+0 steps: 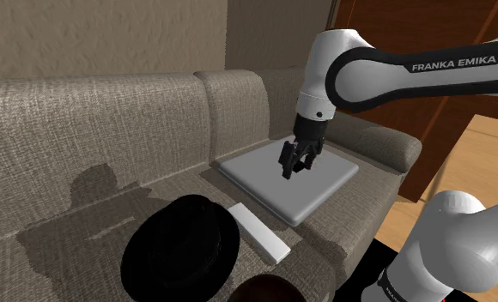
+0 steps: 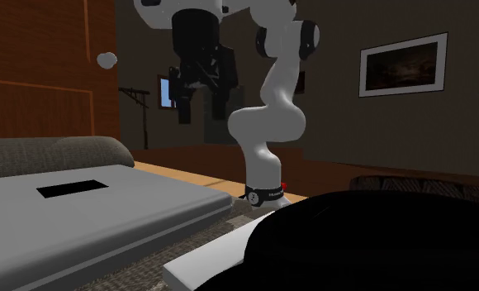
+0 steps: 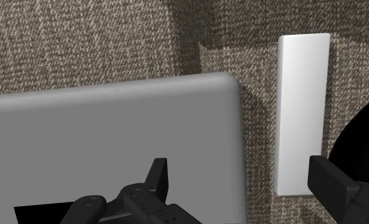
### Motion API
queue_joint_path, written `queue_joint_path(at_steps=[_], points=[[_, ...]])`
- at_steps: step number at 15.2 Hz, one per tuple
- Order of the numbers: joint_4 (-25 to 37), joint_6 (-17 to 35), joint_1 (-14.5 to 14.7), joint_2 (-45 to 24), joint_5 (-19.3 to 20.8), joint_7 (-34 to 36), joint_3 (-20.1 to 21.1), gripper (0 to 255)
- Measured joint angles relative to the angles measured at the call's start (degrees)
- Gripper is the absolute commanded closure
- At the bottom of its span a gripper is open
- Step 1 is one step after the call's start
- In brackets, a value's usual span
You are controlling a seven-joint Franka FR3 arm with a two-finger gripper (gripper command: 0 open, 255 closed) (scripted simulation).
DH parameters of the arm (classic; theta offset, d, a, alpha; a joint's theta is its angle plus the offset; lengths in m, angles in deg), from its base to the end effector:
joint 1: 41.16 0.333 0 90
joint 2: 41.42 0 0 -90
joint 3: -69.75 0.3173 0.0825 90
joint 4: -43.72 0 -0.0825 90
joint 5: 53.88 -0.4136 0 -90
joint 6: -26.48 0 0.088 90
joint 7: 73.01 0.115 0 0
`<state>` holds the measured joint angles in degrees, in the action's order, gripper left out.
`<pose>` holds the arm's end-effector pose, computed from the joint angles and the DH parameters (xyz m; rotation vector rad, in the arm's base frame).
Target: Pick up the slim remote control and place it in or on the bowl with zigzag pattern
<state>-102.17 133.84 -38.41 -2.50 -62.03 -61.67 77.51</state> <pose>0.3661 0.0808 0.4731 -3.0879 0.1335 0.0075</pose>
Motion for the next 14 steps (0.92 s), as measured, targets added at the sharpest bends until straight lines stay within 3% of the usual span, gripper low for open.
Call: queue_joint_path(at_steps=[6, 14], points=[[-2.21, 9.62, 2.32, -7.18, -2.16, 6.94, 7.4, 0], [-2.47, 21.71, 2.92, -19.24, -1.17, 14.7, 14.88, 0]])
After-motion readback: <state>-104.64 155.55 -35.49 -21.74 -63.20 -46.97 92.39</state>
